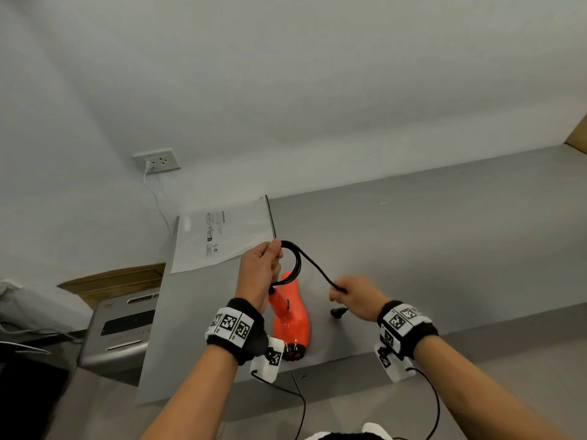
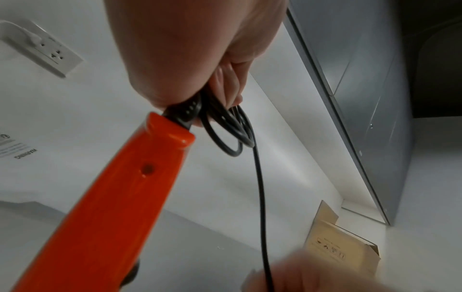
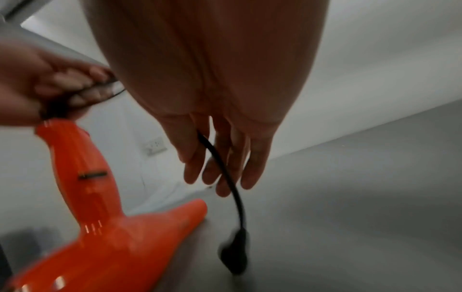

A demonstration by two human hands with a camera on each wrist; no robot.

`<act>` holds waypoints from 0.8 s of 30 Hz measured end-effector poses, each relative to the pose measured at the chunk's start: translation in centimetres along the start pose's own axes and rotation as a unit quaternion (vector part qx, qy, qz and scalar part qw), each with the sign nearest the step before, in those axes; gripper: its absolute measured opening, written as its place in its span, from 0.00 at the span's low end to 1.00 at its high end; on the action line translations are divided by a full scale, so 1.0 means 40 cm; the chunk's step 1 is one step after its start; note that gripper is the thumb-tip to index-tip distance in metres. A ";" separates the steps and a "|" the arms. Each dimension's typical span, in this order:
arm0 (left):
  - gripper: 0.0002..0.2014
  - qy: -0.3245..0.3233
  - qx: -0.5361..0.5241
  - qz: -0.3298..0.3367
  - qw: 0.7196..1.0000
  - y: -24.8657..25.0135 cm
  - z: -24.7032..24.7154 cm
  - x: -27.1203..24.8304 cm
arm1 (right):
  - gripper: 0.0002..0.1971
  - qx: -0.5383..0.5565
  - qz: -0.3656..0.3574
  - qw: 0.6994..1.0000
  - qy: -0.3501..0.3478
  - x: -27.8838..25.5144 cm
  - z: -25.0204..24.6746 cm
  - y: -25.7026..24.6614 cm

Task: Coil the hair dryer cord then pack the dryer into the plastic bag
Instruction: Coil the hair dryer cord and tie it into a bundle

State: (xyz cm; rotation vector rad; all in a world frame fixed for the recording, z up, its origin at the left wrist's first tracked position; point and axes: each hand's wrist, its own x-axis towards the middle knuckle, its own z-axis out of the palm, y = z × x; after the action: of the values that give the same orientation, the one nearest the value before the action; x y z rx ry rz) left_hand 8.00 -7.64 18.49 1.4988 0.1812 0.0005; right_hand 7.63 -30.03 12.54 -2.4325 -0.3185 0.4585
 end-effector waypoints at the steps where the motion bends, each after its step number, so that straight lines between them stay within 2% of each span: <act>1: 0.16 0.002 -0.005 -0.001 1.000 0.002 -0.001 0.002 | 0.10 -0.029 0.017 0.999 -0.009 -0.001 0.016 0.024; 5: 0.16 0.008 -0.013 -0.001 1.000 0.004 -0.004 0.008 | 0.14 -0.107 0.067 0.991 -0.040 -0.021 0.072 0.084; 8: 0.16 0.007 -0.011 -0.001 1.000 0.004 -0.005 0.008 | 0.13 -0.106 0.059 0.993 -0.008 -0.035 0.084 0.091; 11: 0.16 0.008 -0.013 -0.001 1.000 0.003 -0.006 0.010 | 0.08 0.008 -0.047 0.997 0.062 -0.064 0.044 0.020; 13: 0.17 0.006 -0.013 0.001 1.000 0.003 -0.003 0.013 | 0.08 0.103 -0.122 0.978 0.137 -0.092 -0.003 -0.069; 16: 0.17 -0.003 -0.011 0.004 1.000 0.006 0.006 0.011 | 0.05 0.207 -0.163 0.936 0.232 -0.110 -0.071 -0.185; 20: 0.15 -0.010 -0.002 0.007 1.000 0.008 0.016 0.002 | 0.02 0.125 -0.216 0.927 0.281 -0.085 -0.094 -0.240; 24: 0.18 -0.011 -0.007 0.003 1.000 0.014 0.019 0.000 | 0.02 0.055 -0.226 0.939 0.255 -0.039 -0.072 -0.227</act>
State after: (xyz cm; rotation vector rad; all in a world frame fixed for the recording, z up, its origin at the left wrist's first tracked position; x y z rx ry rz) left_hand 8.14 -8.35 19.09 1.4848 0.1581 -0.0091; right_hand 6.35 -25.14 20.76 -2.1743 -0.5811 -0.3436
